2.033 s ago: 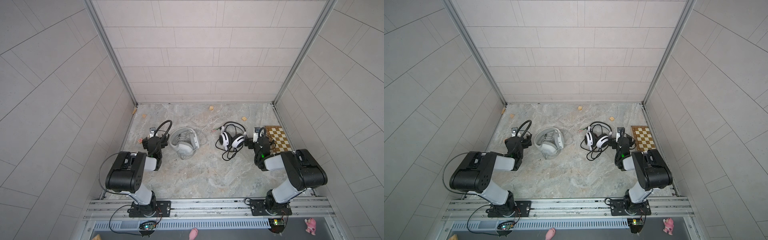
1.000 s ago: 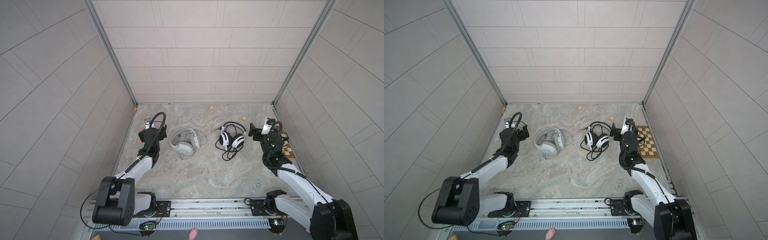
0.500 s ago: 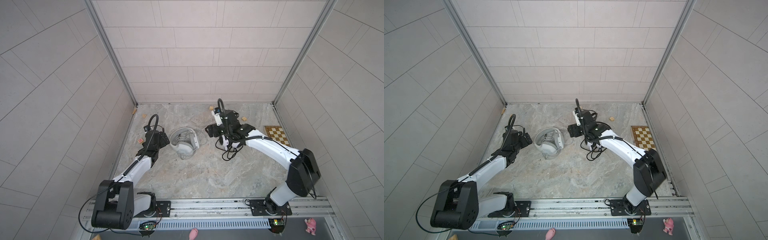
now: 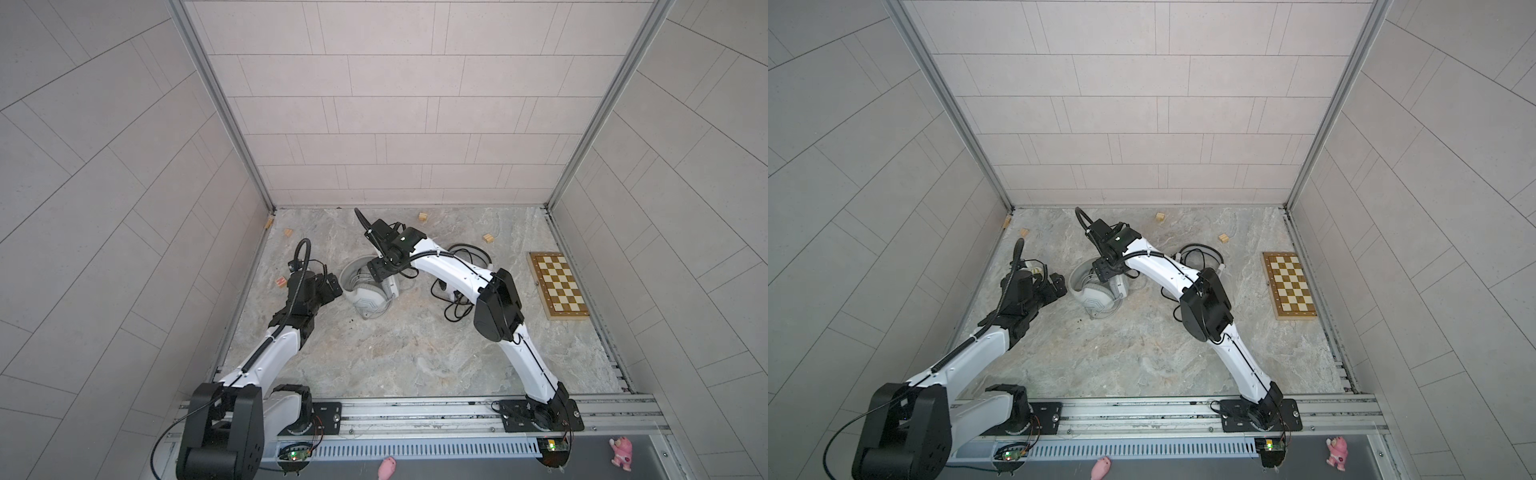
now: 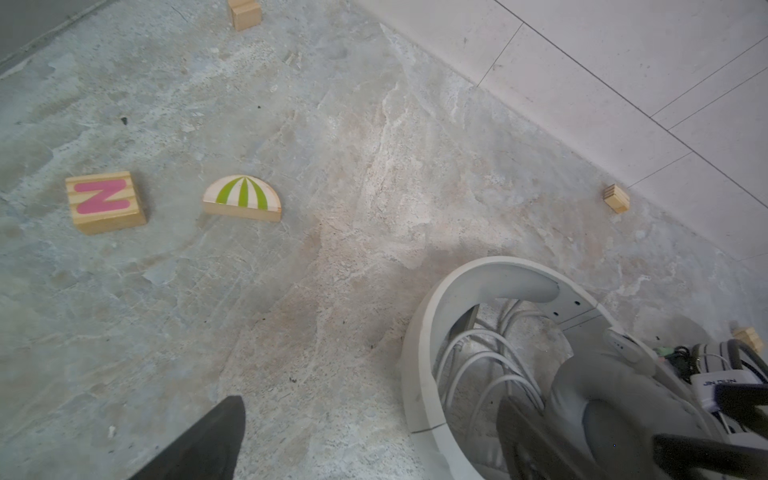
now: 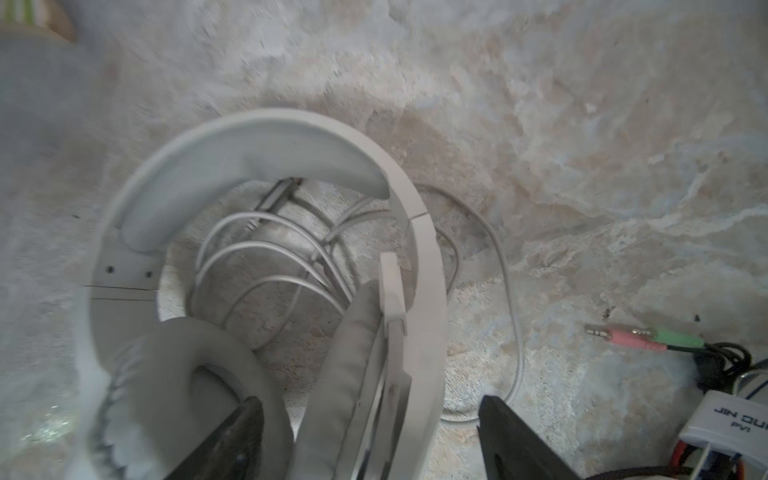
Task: Wrap the headphones
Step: 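Reach the right gripper across to the white headset and grasp its headband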
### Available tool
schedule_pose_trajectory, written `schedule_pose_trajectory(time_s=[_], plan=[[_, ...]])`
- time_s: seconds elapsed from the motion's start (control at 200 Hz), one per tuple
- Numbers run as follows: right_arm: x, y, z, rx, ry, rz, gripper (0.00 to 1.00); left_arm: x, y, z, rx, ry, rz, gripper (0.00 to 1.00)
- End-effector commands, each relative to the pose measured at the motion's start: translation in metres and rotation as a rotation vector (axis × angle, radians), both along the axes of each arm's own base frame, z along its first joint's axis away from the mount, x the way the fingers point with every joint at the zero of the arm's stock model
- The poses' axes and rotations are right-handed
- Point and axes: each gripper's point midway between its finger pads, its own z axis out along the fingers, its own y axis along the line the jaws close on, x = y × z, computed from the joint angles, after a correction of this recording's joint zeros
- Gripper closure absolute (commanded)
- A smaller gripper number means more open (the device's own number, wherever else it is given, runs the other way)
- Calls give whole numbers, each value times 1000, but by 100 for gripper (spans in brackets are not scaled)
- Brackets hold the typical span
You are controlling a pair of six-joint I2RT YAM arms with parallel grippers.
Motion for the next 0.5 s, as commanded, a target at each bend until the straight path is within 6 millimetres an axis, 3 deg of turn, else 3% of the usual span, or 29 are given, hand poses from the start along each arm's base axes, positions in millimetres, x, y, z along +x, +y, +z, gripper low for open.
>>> schedule_pose_trajectory(time_s=[0.0, 0.09, 0.33, 0.495], plan=[[-10, -23, -12, -120, 42, -50, 18, 4, -4, -3, -35, -7, -8, 0], [-8, -19, -22, -116, 51, -47, 24, 6, -12, 1, -64, -15, -44, 0], [-9, -11, -10, -31, 14, -38, 67, 7, -17, 4, -92, -35, -60, 0], [-11, -15, 23, 59, -95, -26, 72, 8, -27, 13, -129, -78, -108, 0]])
